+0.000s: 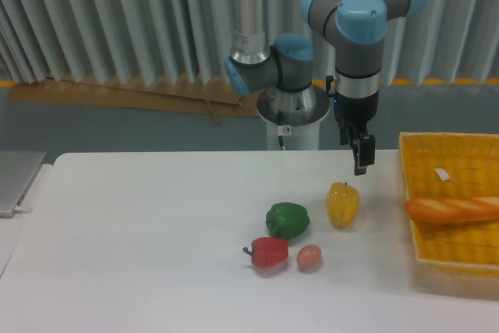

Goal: Place the red peppers in a basket

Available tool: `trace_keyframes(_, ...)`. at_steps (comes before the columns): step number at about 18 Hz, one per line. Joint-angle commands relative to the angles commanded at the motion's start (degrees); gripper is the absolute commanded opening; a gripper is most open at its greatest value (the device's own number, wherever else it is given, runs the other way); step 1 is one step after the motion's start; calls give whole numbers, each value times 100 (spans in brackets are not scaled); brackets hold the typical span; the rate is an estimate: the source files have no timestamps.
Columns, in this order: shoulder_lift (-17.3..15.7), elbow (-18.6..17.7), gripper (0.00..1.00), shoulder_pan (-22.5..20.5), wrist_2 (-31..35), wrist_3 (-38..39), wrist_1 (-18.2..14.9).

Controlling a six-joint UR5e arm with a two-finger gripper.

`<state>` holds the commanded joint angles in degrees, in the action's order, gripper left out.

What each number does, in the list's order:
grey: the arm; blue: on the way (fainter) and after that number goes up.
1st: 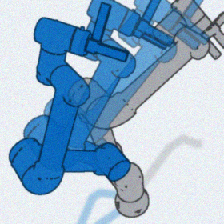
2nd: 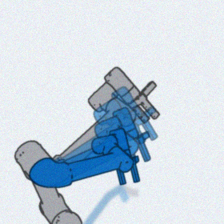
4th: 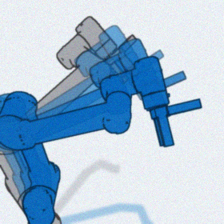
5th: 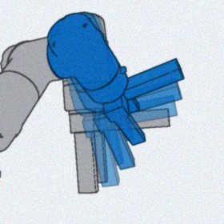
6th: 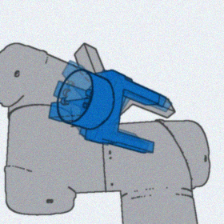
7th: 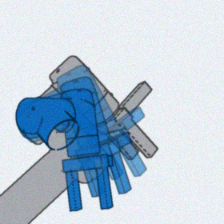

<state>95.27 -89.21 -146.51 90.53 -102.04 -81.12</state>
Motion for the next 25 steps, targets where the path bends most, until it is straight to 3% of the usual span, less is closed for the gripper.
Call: trace_keyframes(25, 35, 0, 100, -9, -9, 0, 114)
